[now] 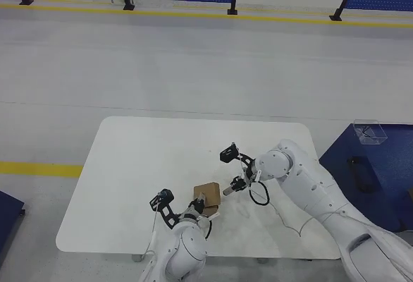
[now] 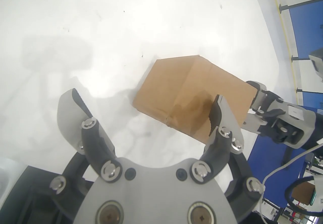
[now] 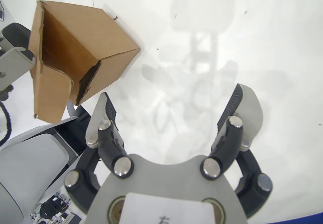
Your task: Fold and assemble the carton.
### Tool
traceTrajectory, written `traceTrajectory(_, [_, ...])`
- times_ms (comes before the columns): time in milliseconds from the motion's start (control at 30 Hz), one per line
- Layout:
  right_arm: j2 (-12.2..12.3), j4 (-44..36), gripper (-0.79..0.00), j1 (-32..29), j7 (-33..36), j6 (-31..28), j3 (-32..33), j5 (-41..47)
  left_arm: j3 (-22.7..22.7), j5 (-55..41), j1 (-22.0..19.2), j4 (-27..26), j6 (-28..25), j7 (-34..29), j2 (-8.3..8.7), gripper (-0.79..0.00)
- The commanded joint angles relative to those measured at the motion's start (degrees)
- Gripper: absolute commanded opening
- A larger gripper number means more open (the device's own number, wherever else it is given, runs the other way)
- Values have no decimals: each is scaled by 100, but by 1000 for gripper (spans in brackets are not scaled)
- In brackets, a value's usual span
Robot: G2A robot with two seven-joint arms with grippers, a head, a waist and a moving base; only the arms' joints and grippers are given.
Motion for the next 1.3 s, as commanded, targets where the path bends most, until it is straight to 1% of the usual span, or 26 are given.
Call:
traceTrajectory(0, [106, -119, 0, -80, -38, -126, 268, 199, -5, -17, -34, 46, 29, 9, -8, 0])
traceTrajectory(167, [330, -547, 0, -415, -140, -464, 782, 555, -2, -64, -54, 71, 41, 44, -23, 0])
traceTrajectory(267, [403, -719, 0, -585, -188, -497, 961, 701, 5, -73, -52, 84, 55, 74, -30, 0])
traceTrajectory(367, [419, -813, 0, -662, -164, -394, 957, 612, 22, -77, -38, 87, 57, 81, -35, 0])
traceTrajectory(600, [285, -797, 0, -638, -317, -56, 629, 281, 28, -49, -14, 67, 45, 88, -35, 0])
traceTrajectory(1267, [-18, -287, 0, -392, -404, -86, 248, 276, 54, -14, -27, 112, 16, 25, -43, 0])
